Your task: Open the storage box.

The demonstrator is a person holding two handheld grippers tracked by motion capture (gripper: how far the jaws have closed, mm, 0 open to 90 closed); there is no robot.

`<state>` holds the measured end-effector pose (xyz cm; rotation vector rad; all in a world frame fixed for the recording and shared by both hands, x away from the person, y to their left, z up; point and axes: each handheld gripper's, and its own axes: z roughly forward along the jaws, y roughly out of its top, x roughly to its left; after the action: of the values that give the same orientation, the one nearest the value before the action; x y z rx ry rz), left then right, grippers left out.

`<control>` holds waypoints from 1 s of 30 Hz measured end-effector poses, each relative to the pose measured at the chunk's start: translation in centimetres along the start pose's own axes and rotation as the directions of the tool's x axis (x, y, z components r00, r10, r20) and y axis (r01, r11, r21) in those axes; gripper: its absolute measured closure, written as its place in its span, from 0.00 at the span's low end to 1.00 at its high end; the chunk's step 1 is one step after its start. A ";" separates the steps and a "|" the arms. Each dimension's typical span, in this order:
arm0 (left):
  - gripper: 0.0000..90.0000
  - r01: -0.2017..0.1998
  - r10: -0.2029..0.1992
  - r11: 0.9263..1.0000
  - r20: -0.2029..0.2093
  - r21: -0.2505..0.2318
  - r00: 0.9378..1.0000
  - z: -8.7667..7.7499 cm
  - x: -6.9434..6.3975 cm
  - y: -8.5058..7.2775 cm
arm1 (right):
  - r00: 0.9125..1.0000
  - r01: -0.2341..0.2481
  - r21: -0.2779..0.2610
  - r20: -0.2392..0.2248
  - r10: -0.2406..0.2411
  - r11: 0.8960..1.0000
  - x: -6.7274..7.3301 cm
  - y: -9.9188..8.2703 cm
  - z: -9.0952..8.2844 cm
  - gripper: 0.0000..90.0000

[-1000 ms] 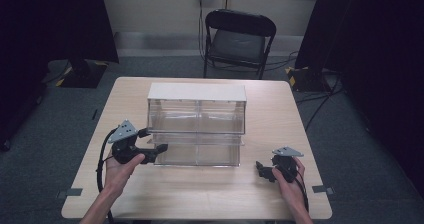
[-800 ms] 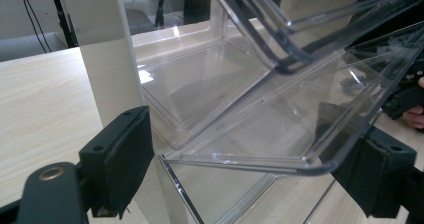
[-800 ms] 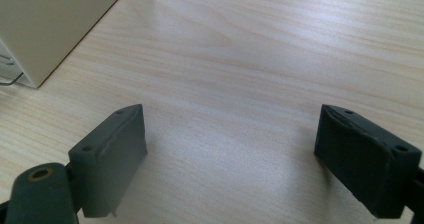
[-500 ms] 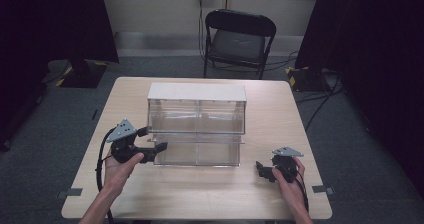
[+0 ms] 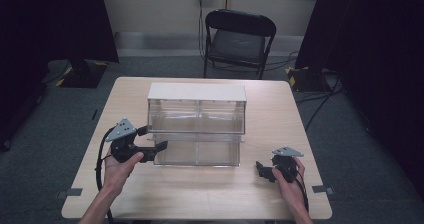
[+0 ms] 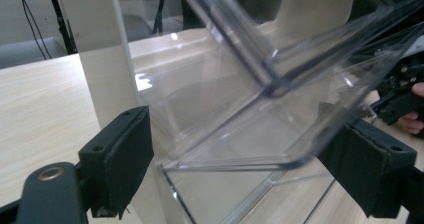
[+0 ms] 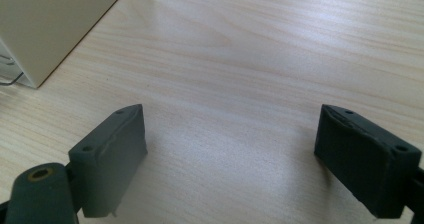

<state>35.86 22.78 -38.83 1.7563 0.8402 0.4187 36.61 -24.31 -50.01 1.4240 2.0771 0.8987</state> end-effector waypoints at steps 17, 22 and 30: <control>0.10 0.009 -0.009 1.000 0.013 -0.002 1.000 0.5 -0.2 0.5 | 1.000 0.000 0.000 0.000 0.000 1.000 0.0 0.0 0.0 0.14; 0.10 0.011 -0.011 1.000 0.012 0.000 1.000 0.5 -0.1 0.5 | 1.000 0.000 0.000 0.000 0.000 1.000 0.0 0.0 0.0 0.14; 0.09 0.038 -0.038 0.999 0.018 0.000 0.999 0.6 -0.2 0.4 | 1.000 0.000 0.000 0.000 0.000 1.000 0.0 0.0 0.0 0.14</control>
<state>36.29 22.18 -38.67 1.7384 0.8587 0.3775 36.61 -24.31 -50.01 1.4240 2.0771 0.8988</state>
